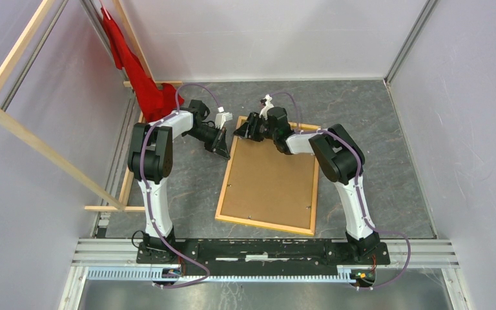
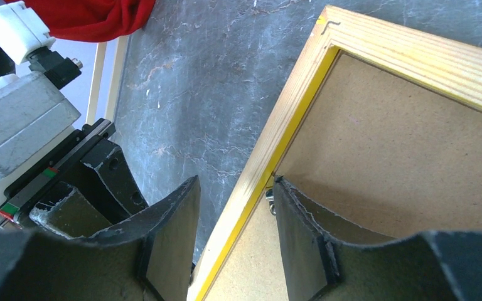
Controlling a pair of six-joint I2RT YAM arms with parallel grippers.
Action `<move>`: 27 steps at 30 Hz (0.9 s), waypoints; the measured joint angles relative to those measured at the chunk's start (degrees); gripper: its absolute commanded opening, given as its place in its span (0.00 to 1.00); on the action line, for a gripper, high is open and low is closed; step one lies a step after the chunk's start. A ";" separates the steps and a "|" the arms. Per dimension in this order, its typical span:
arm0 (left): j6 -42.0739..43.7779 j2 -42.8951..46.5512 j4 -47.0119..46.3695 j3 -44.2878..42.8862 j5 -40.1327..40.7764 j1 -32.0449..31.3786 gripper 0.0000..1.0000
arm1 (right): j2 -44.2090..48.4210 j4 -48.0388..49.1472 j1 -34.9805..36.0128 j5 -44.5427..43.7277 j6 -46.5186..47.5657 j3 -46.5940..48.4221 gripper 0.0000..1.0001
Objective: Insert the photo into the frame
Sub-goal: Install the photo frame at the center of the board.
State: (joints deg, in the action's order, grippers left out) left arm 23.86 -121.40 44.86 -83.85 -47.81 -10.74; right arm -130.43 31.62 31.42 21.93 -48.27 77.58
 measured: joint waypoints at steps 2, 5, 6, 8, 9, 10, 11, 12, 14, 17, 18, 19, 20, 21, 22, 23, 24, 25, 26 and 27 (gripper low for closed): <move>0.00 0.09 -0.02 0.09 0.09 0.00 0.15 | 0.00 -0.52 -0.35 0.37 0.39 0.17 0.54; 0.00 0.11 -0.04 0.11 0.11 0.00 0.15 | 0.11 -1.01 -0.63 0.74 0.83 0.22 0.54; 0.00 0.11 -0.04 0.11 0.11 0.00 0.15 | 0.11 -1.03 -0.63 0.85 0.94 0.24 0.54; -0.02 0.11 -0.04 0.11 0.11 0.00 0.15 | 0.11 -1.14 -0.68 1.14 1.22 0.33 0.53; -0.02 0.11 -0.04 0.11 0.11 0.00 0.15 | 0.11 -1.25 -0.70 1.27 1.31 0.37 0.53; 0.00 0.11 -0.04 0.11 0.13 0.00 0.15 | 0.11 -1.46 -0.68 1.51 1.51 0.55 0.53; -0.02 0.11 -0.04 0.11 0.11 0.00 0.15 | 0.11 -1.92 -0.68 1.70 1.68 0.79 0.53; 0.00 0.11 -0.04 0.11 0.13 0.00 0.15 | 0.11 -2.64 -0.68 2.05 1.97 1.18 0.53; 0.00 0.11 -0.04 0.11 0.13 0.00 0.14 | 0.11 -3.61 -0.68 2.34 2.45 1.66 0.53; 0.00 0.11 -0.04 0.11 0.13 0.00 0.14 | 0.11 -4.66 -0.68 2.86 3.06 2.12 0.53; 0.00 0.11 -0.04 0.11 0.15 0.00 0.14 | 0.11 -4.79 -0.68 3.10 3.23 2.14 0.53; 0.00 0.11 -0.04 0.11 0.13 0.00 0.14 | 0.11 -4.81 -0.68 3.30 3.34 2.14 0.53; 0.00 0.11 -0.04 0.11 0.15 0.00 0.14 | 0.11 -5.01 -0.68 3.54 3.52 2.25 0.52; 0.00 0.11 -0.04 0.11 0.15 0.00 0.14 | 0.09 -5.27 -0.68 3.76 3.63 2.40 0.52; 0.00 0.11 -0.04 0.11 0.15 0.00 0.14 | -0.02 -5.81 -0.68 4.04 3.69 2.82 0.52; 0.00 0.11 -0.04 0.11 0.15 0.00 0.14 | -0.22 -6.21 -0.68 4.33 3.78 3.28 0.52; 0.00 0.11 -0.04 0.11 0.15 0.00 0.14 | -0.52 -6.47 -0.68 4.68 3.82 3.76 0.52; 0.00 0.11 -0.04 0.11 0.17 0.00 0.14 | -0.85 -6.56 -0.66 5.05 3.85 4.26 0.52; 0.00 0.11 -0.04 0.11 0.17 0.00 0.14 | -1.16 -6.80 -0.66 5.31 3.89 4.79 0.52; 0.00 0.11 -0.04 0.11 0.17 0.00 0.14 | -1.40 -6.97 -0.66 5.55 4.02 5.20 0.52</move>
State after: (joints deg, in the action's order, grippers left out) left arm 23.86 -121.30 44.82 -83.74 -47.64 -10.74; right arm -131.83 24.64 30.76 27.49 -44.25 82.78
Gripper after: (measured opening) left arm 0.150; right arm 0.523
